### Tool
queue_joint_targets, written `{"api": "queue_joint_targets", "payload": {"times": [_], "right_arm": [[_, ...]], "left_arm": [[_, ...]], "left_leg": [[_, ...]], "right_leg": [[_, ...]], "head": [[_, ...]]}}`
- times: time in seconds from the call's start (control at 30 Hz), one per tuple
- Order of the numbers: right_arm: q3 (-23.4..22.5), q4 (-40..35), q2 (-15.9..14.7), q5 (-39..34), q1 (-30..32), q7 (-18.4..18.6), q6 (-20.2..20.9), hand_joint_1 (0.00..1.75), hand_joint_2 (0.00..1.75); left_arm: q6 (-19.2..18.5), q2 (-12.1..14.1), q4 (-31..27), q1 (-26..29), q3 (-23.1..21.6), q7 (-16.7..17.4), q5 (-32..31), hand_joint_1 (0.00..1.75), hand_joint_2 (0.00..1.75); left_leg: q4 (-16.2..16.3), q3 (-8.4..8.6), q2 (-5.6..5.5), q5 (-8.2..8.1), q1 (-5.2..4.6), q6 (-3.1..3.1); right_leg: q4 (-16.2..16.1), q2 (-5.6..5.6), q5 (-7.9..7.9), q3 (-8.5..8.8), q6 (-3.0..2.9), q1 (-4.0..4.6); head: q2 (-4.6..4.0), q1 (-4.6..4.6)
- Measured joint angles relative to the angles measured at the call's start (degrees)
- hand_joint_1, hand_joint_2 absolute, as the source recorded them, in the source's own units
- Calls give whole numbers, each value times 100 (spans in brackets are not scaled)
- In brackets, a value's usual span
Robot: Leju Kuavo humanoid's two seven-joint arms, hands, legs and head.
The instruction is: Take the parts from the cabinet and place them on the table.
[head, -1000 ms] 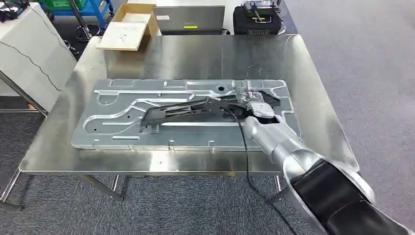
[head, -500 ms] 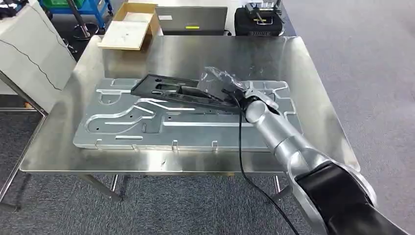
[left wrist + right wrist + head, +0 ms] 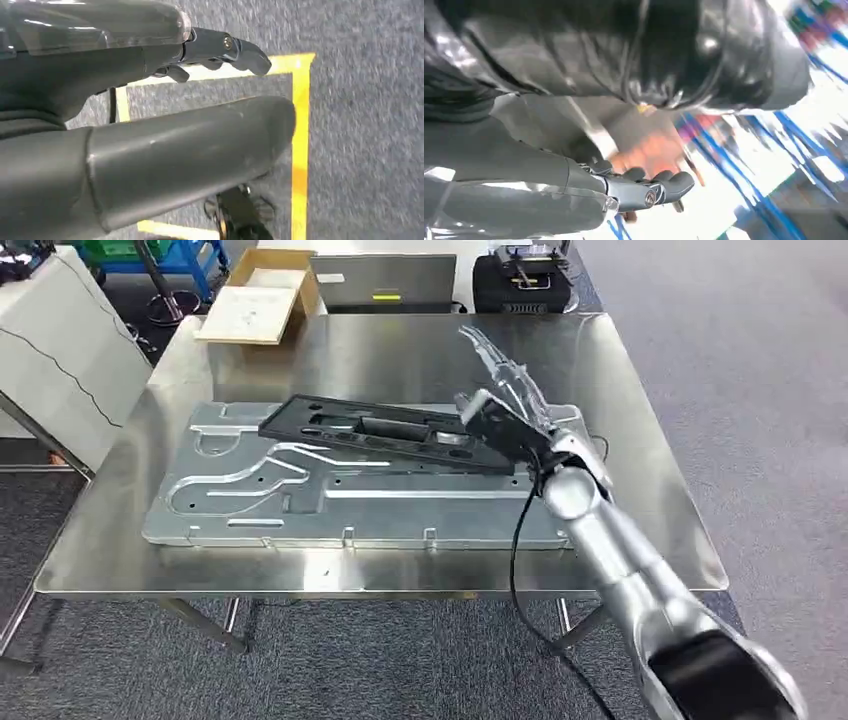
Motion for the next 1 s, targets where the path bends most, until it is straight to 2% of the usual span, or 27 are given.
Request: {"api": "queue_joint_targets", "payload": {"times": [0.03, 0.1, 0.13, 0.17, 0.2, 0.23, 0.3, 0.33, 0.4, 0.47, 0.5, 0.53, 0.57, 0.6, 0.63, 0.67, 0.7, 0.73, 0.77, 0.8, 0.83, 0.87, 0.9, 0.93, 0.97, 1.0], "right_arm": [[-108, -478, -17, 156, 343, -374, -548, 0, 0], [-319, -1443, -46, 661, 1318, -1021, -1471, 0, 0], [-415, -1984, -92, 1022, 1886, -1270, -1853, 0, 0], [-463, -2439, -131, 1463, 2517, -1517, -2228, 0, 0], [-487, -2783, -171, 1796, 3093, -1663, -2463, 0, 0], [-516, -3190, -203, 2207, 3655, -1821, -2771, 0, 0], [-564, -3781, -256, 2584, 4580, -1933, -3056, 0, 0], [-631, -4038, -264, 2740, 4919, -1927, -3108, 0, 0], [-734, -4410, -264, 2920, 5516, -1881, -3130, 0, 0], [-862, -4714, -262, 3040, 6029, -1785, -3141, 0, 0], [-952, -4833, -260, 3066, 6200, -1787, -3156, 0, 0], [-1034, -4936, -245, 3084, 6361, -1787, -3159, 0, 0], [-1134, -5040, -210, 3090, 6508, -1791, -3163, 0, 0], [-1211, -5100, -186, 3086, 6654, -1776, -3163, 0, 0], [-1291, -5150, -147, 3086, 6783, -1748, -3163, 0, 0], [-1346, -5177, -98, 3090, 6873, -1728, -3163, 0, 0], [-1392, -5222, -68, 3110, 6946, -1693, -3161, 0, 0], [-1425, -5248, -44, 3145, 7015, -1634, -3161, 0, 0], [-1462, -5277, -15, 3204, 7088, -1561, -3161, 0, 0], [-1493, -5294, 13, 3250, 7142, -1494, -3161, 0, 0], [-1530, -5310, 33, 3284, 7190, -1416, -3161, 0, 0], [-1554, -5312, 42, 3300, 7225, -1378, -3161, 0, 0], [-1591, -5314, 57, 3304, 7327, -1361, -3161, 0, 0], [-1624, -5323, 68, 3304, 7374, -1350, -3161, 0, 0], [-1648, -5323, 74, 3304, 7390, -1343, -3161, 0, 0], [-1659, -5323, 87, 3307, 7417, -1315, -3161, 0, 0]], "left_arm": [[-9, -13, 0, 3, 11, -50, 32, 0, 0], [-7, -37, 0, 21, 70, -98, 96, 0, 0], [-7, -57, 0, 47, 118, -122, 148, 0, 0], [2, -87, 0, 85, 157, -129, 175, 0, 0], [20, -98, 0, 136, 179, -129, 186, 0, 0], [39, -116, 0, 185, 208, -124, 194, 0, 0], [55, -136, 0, 214, 280, -127, 210, 0, 0], [68, -138, 0, 214, 306, -131, 238, 0, 0], [81, -144, 0, 215, 367, -170, 256, 0, 0], [107, -146, 0, 220, 457, -201, 288, 0, 0], [111, -173, -2, 222, 481, -212, 288, 0, 0], [122, -175, -2, 218, 513, -214, 286, 0, 0], [131, -175, -2, 216, 547, -223, 286, 0, 0], [142, -175, -2, 216, 573, -227, 288, 0, 0], [142, -177, -2, 218, 590, -229, 288, 0, 0], [142, -177, -2, 219, 603, -231, 288, 0, 0], [142, -177, -2, 217, 616, -231, 288, 0, 0], [142, -177, -2, 213, 627, -234, 286, 0, 0], [142, -184, -2, 206, 649, -234, 286, 0, 0], [142, -188, -2, 199, 671, -236, 286, 0, 0], [142, -192, -2, 184, 691, -236, 286, 0, 0], [142, -197, -2, 192, 699, -236, 284, 0, 0], [142, -199, -2, 191, 706, -236, 284, 0, 0], [142, -201, -2, 181, 710, -236, 284, 0, 0], [142, -210, -2, 180, 713, -236, 282, 0, 0], [142, -208, -2, 189, 719, -236, 282, 0, 0]], "left_leg": [[217, -79, 3, -185, -1, -20], [1128, -455, 3, -692, 1, -62], [1531, -628, 3, -855, 1, -81], [1736, -708, 8, -886, 3, -93], [1636, -650, 10, -781, 7, -95], [1283, -453, 10, -573, 9, -87], [205, 136, -7, -116, 9, -33], [-74, 274, -35, -149, -10, 7], [-81, 273, -19, -140, -25, 39], [-94, 257, -18, -96, -25, 131], [-135, 255, 20, -40, 10, 195], [-137, 213, 35, -12, 3, 237], [-134, 171, 54, 15, -1, 276], [-131, 126, 68, 43, -9, 286], [-125, 74, 77, 77, -15, 287], [-112, 22, 85, 109, -17, 280], [-97, -30, 95, 138, -17, 270], [-81, -78, 102, 165, -17, 260], [-70, -127, 103, 199, -17, 240], [-60, -165, 101, 234, -17, 221], [-44, -179, 98, 272, -18, 194], [-38, -199, 89, 300, -36, 155], [-66, -159, 91, 341, -28, 113], [-61, -173, 92, 385, -20, 70], [-103, -174, 91, 443, -14, 32], [-113, -199, 82, 469, -36, -17]], "right_leg": [[-22, -10, 1, 24, -35, -1], [-27, -82, -25, 56, -71, 14], [-28, -110, -43, 68, -78, 17], [-23, -125, -63, 77, -73, 18], [-15, -128, -84, 86, -68, 16], [0, -123, -94, 97, -59, 13], [3, -97, -119, 148, -23, 11], [27, -76, -135, 141, 4, 44], [45, -43, -126, 119, 62, 48], [31, -40, -87, 126, 134, 45], [109, -10, -179, 98, 153, 19], [285, 3, -421, 29, 176, 15], [647, 5, -743, -94, 198, 3], [1116, 3, -1054, -250, 223, -6], [1548, 3, -1286, -377, 241, -9], [1788, 3, -1364, -418, 252, -13], [1772, 2, -1292, -339, 258, -20], [1536, 2, -1122, -144, 255, -30], [1030, 0, -866, 206, 241, -37], [499, -1, -694, 562, 216, -41], [-26, 2, -715, 921, 178, -36], [-229, -2, -771, 1013, 178, 12], [-144, 1, -667, 950, 148, 18], [-171, 0, -685, 935, 129, 32], [-156, 1, -649, 897, 91, 37], [-214, -4, -550, 843, 26, -20]], "head": [[0, 0], [0, 0], [0, 0], [0, 0], [0, 0], [0, 0], [0, 0], [0, 0], [0, 2], [0, 2], [0, 0], [0, 4], [0, 2], [0, 2], [0, 2], [0, 2], [0, 2], [0, 2], [0, 2], [0, 2], [0, 2], [0, 2], [0, 0], [0, 0], [0, 0], [0, 0]]}}
